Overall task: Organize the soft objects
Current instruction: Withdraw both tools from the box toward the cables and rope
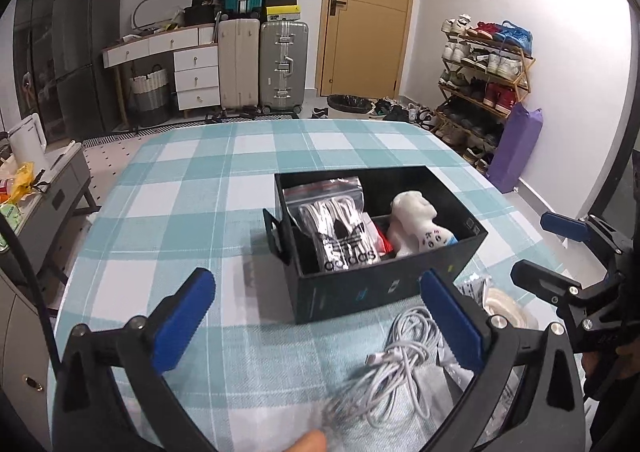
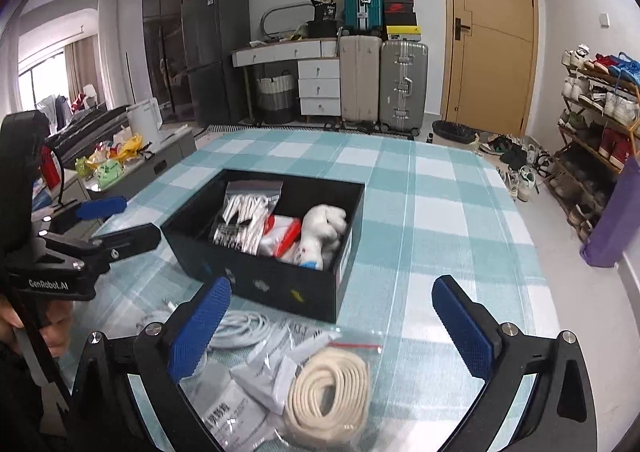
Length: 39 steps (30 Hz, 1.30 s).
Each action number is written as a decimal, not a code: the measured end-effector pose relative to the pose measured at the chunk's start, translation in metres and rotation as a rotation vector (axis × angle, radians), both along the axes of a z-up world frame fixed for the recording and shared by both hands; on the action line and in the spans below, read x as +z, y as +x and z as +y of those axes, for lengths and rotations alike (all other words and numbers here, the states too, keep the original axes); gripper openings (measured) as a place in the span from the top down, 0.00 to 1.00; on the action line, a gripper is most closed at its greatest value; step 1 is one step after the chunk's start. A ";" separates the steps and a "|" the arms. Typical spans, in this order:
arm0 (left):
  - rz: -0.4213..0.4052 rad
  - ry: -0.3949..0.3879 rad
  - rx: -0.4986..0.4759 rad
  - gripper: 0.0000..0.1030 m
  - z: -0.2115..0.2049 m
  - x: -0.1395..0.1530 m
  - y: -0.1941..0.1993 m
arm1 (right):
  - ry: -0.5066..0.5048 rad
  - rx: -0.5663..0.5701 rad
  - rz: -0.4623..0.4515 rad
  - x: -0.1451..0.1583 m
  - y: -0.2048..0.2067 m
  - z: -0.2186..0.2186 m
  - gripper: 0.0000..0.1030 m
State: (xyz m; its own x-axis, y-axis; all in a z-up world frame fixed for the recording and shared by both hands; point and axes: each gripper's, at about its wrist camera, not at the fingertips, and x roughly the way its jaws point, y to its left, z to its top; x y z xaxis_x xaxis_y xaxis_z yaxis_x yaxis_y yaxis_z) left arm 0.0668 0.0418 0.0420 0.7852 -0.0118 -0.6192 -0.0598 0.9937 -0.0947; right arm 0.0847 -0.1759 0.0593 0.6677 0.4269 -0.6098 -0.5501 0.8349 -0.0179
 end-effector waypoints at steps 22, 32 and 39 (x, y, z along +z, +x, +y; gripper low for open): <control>0.055 0.020 -0.032 0.00 -0.022 -0.030 -0.010 | -0.173 0.100 0.092 -0.041 -0.014 -0.019 0.01; 0.093 0.032 -0.074 0.00 -0.031 -0.043 -0.011 | -0.187 0.104 0.199 -0.058 -0.006 -0.026 0.01; 0.111 0.024 -0.080 0.00 -0.033 -0.049 -0.007 | -0.165 0.083 0.251 -0.068 0.002 -0.022 0.01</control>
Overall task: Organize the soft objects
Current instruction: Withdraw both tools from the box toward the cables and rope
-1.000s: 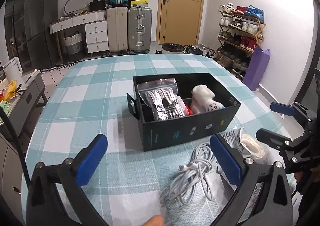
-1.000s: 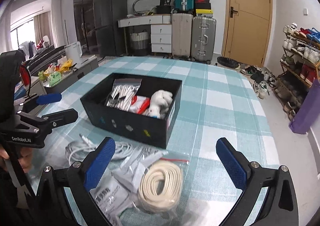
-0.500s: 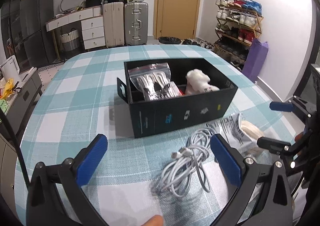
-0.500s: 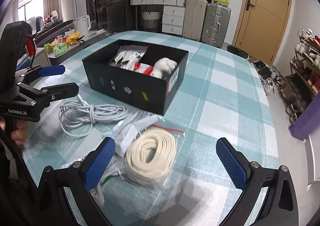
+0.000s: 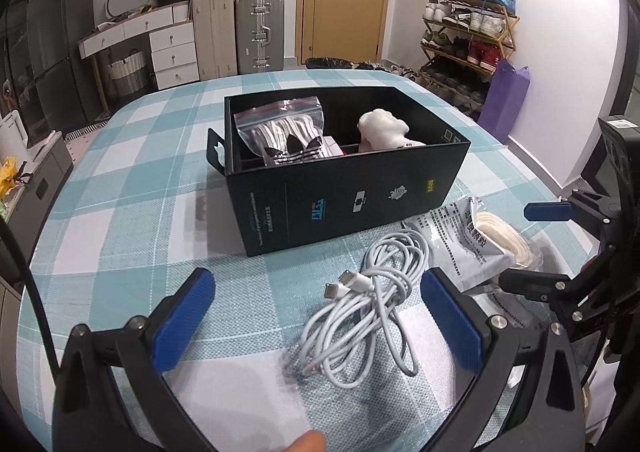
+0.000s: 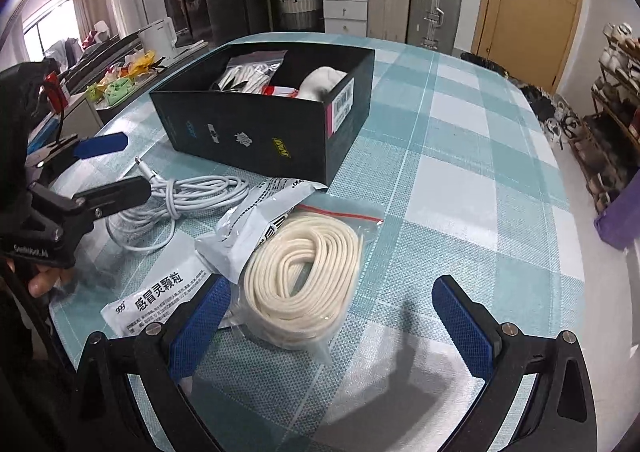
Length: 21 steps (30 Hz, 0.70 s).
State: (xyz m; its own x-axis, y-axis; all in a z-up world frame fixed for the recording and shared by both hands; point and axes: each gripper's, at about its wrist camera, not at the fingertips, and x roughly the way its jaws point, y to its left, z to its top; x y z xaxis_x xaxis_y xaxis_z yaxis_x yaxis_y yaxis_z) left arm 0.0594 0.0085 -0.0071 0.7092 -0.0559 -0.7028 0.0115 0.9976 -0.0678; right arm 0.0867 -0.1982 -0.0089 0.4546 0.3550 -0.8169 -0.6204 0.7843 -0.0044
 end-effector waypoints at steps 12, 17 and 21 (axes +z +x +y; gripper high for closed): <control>0.030 0.007 0.009 0.00 0.001 -0.007 0.004 | -0.007 -0.046 0.033 -0.006 0.009 -0.006 0.01; 0.032 0.011 0.007 0.00 0.001 -0.008 0.005 | -0.011 -0.059 0.024 -0.007 0.013 -0.008 0.01; 0.036 0.011 0.004 0.00 0.000 -0.009 0.005 | -0.039 -0.058 0.003 -0.010 0.011 -0.003 0.01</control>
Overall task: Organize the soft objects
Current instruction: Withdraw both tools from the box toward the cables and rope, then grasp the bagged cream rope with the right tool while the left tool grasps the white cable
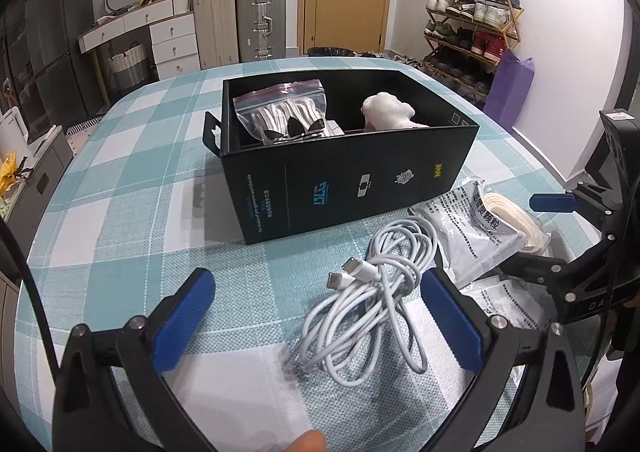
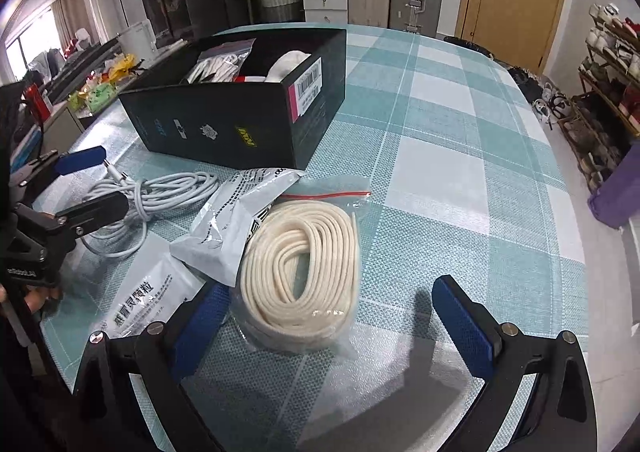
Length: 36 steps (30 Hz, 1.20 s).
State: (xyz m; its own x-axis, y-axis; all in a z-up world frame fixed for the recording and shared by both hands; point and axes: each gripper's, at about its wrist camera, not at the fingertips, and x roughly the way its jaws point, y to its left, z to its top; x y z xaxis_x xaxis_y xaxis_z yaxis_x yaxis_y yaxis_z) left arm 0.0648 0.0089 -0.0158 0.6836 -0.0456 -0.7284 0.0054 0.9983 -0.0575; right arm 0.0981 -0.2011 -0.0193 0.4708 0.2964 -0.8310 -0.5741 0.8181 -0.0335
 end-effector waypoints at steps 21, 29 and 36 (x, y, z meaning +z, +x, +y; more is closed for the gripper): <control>0.056 0.067 -0.038 0.00 -0.015 -0.006 0.011 | 0.006 0.109 -0.019 0.004 -0.015 0.000 0.60; 0.068 0.082 -0.050 0.00 -0.019 -0.007 0.012 | 0.010 0.104 -0.040 0.012 -0.016 -0.015 0.61; 0.106 0.058 -0.046 0.04 -0.014 -0.010 0.018 | 0.006 0.078 -0.045 0.013 -0.013 -0.023 0.61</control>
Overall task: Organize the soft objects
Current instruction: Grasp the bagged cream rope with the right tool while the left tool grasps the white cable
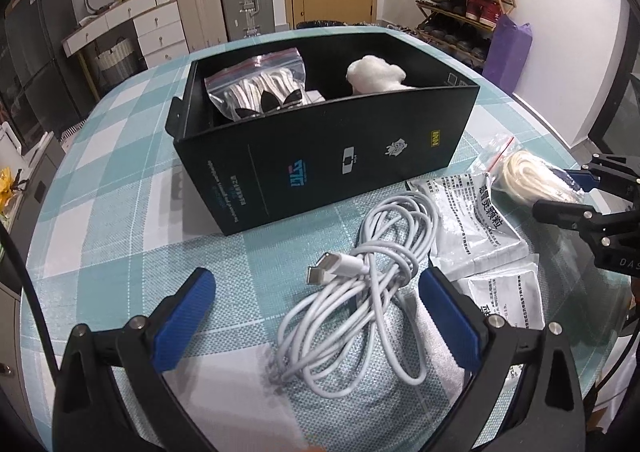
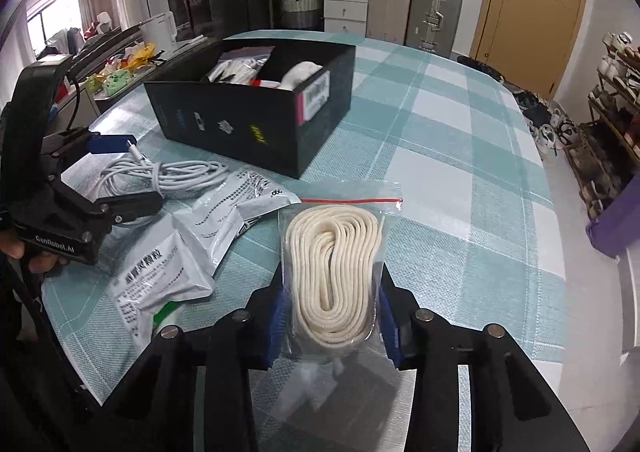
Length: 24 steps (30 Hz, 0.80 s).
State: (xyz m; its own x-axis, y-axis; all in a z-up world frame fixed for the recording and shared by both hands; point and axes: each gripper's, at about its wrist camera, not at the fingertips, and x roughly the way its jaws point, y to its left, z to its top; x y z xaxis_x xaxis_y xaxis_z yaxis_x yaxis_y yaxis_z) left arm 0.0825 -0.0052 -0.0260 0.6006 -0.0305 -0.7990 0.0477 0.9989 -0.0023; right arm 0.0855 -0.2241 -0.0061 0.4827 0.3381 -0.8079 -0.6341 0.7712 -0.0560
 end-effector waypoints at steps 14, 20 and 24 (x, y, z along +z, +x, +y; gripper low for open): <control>-0.010 -0.012 -0.098 0.52 -0.016 -0.001 -0.005 | 0.025 -0.029 -0.018 0.006 0.002 -0.011 0.61; -0.028 -0.046 -0.125 0.63 -0.014 0.004 -0.010 | 0.027 -0.051 -0.027 0.009 0.004 -0.017 0.61; -0.040 -0.065 -0.135 0.67 -0.013 0.007 -0.015 | 0.050 -0.028 -0.038 0.015 -0.001 -0.013 0.61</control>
